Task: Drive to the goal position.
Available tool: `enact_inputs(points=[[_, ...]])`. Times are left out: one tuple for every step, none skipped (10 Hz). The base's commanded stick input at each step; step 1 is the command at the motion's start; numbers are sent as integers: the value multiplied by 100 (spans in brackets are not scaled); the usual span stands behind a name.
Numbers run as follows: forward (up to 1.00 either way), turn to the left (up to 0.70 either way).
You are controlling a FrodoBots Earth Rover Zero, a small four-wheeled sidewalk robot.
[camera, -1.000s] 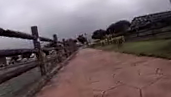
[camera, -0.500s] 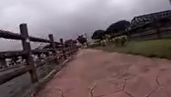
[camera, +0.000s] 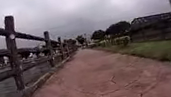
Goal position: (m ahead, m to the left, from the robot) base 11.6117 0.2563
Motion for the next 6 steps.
enact_inputs(points=[[100,0],[100,0],[100,0],[100,0],[100,0],[100,0]])
